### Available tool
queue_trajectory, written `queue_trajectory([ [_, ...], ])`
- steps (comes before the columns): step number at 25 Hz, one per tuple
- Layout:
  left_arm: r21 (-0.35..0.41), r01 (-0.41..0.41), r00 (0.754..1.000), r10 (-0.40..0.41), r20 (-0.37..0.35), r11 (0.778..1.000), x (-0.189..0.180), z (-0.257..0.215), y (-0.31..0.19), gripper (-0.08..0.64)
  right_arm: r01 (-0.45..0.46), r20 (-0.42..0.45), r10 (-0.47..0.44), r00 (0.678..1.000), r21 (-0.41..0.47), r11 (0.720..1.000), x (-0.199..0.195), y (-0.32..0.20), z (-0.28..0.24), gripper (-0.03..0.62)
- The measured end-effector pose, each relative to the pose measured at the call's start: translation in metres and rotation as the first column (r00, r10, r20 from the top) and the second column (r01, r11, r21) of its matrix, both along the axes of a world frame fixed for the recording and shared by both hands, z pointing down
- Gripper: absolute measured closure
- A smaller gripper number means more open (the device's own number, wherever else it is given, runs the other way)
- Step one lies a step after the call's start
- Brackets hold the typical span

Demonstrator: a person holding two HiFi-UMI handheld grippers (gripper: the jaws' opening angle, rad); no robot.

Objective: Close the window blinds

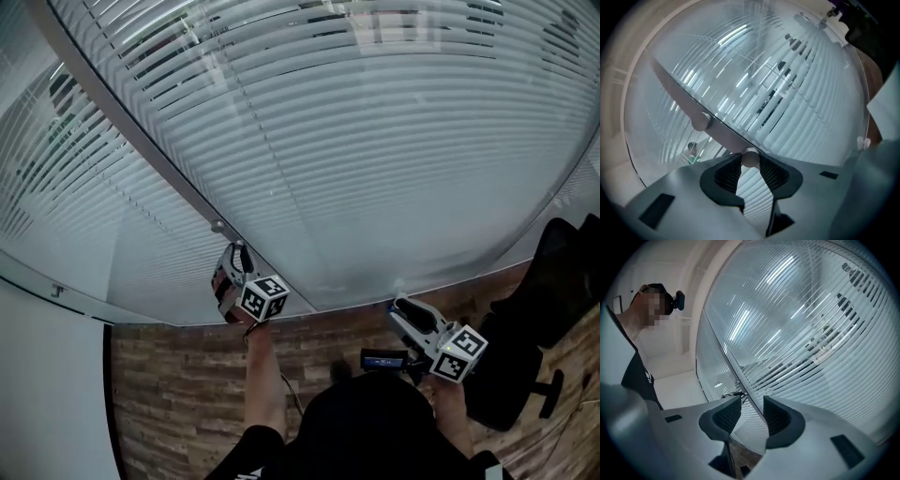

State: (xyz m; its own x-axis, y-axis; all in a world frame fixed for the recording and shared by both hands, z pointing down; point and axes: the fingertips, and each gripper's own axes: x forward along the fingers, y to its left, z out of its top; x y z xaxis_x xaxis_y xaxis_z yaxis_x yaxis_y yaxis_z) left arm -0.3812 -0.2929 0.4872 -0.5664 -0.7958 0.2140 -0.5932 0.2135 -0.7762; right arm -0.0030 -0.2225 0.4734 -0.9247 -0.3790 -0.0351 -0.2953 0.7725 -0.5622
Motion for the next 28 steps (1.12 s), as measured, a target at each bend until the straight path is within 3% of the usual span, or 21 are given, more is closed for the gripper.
queue_trajectory([
  [2,0.118,-0.019,0.983,0.040,-0.177,0.993,-0.001,-0.009,-0.003,0.426,-0.001,0.005,0.001,1.000,0.006,1.000,-0.001,-0.003,-0.009,0.442],
  [3,0.210,-0.006,0.940,0.077,-0.331,0.978,-0.002,-0.014,-0.003,0.422,-0.003,0.006,0.003,1.000,0.007,1.000,0.000,-0.004,-0.012,0.442],
  [4,0.304,0.034,0.853,0.131,-0.505,0.952,-0.002,-0.017,-0.002,0.400,-0.006,0.007,0.006,1.000,0.008,1.000,0.001,-0.004,-0.015,0.442],
  [5,0.382,0.095,0.728,0.198,-0.657,0.919,-0.002,-0.018,0.000,0.379,-0.010,0.006,0.010,1.000,0.007,1.000,0.002,-0.004,-0.016,0.442],
  [6,0.432,0.157,0.600,0.261,-0.756,0.888,-0.003,-0.018,0.001,0.373,-0.012,0.005,0.012,1.000,0.006,1.000,0.002,-0.004,-0.017,0.442],
  [7,0.461,0.203,0.510,0.309,-0.803,0.864,-0.006,-0.019,0.003,0.373,-0.013,0.003,0.013,1.000,0.005,1.000,0.002,-0.004,-0.017,0.442],
  [8,0.478,0.226,0.466,0.337,-0.818,0.849,-0.008,-0.020,0.003,0.373,-0.013,0.002,0.013,1.000,0.003,1.000,0.002,-0.003,-0.018,0.442],
  [9,0.490,0.235,0.451,0.352,-0.820,0.840,-0.010,-0.022,0.003,0.373,-0.013,0.001,0.013,1.000,0.003,1.000,0.002,-0.003,-0.018,0.441],
  [11,0.506,0.246,0.443,0.368,-0.817,0.827,-0.013,-0.026,0.002,0.375,-0.013,-0.001,0.013,1.000,0.003,1.000,0.002,-0.003,-0.019,0.442],
  [13,0.497,0.240,0.474,0.346,-0.810,0.834,-0.014,-0.027,0.002,0.421,-0.012,-0.003,0.012,1.000,0.005,1.000,0.001,-0.003,-0.020,0.442],
  [14,0.478,0.217,0.526,0.311,-0.792,0.851,-0.014,-0.026,0.002,0.422,-0.011,-0.005,0.011,1.000,0.005,1.000,0.001,-0.003,-0.019,0.442],
  [15,0.446,0.180,0.605,0.259,-0.753,0.877,-0.013,-0.024,0.002,0.423,-0.011,-0.005,0.011,1.000,0.005,1.000,0.002,-0.003,-0.019,0.442],
  [16,0.399,0.136,0.703,0.196,-0.684,0.907,-0.012,-0.022,0.001,0.423,-0.011,-0.004,0.011,1.000,0.006,1.000,0.002,-0.003,-0.018,0.442],
  [18,0.266,0.059,0.890,0.070,-0.451,0.962,-0.010,-0.018,0.000,0.423,-0.011,-0.001,0.011,1.000,0.006,1.000,0.003,-0.003,-0.015,0.442],
  [19,0.193,0.041,0.951,0.021,-0.309,0.980,-0.008,-0.018,0.000,0.423,-0.010,0.000,0.010,1.000,0.007,1.000,0.003,-0.002,-0.014,0.441],
  [20,0.133,0.035,0.983,-0.010,-0.184,0.990,-0.006,-0.019,-0.001,0.423,-0.009,0.001,0.009,1.000,0.008,1.000,0.003,-0.002,-0.012,0.442],
  [22,0.079,0.028,0.997,-0.022,-0.071,0.996,-0.005,-0.019,-0.001,0.423,-0.006,0.001,0.006,1.000,0.007,1.000,0.003,-0.001,-0.013,0.442],
  [23,0.087,0.018,0.996,-0.010,-0.090,0.996,-0.005,-0.018,-0.002,0.423,-0.005,0.000,0.005,1.000,0.007,1.000,0.002,-0.001,-0.015,0.442],
  [25,0.167,0.006,0.966,0.037,-0.255,0.986,-0.007,-0.019,-0.003,0.423,-0.002,-0.001,0.002,1.000,0.007,1.000,0.000,-0.002,-0.019,0.442],
  [26,0.227,0.016,0.924,0.072,-0.376,0.974,-0.007,-0.019,-0.003,0.422,0.000,-0.001,0.000,1.000,0.008,1.000,-0.001,-0.003,-0.020,0.442],
  [28,0.341,0.075,0.788,0.154,-0.596,0.937,-0.005,-0.021,-0.001,0.390,0.001,0.001,-0.001,1.000,0.011,1.000,-0.001,-0.003,-0.022,0.442],
])
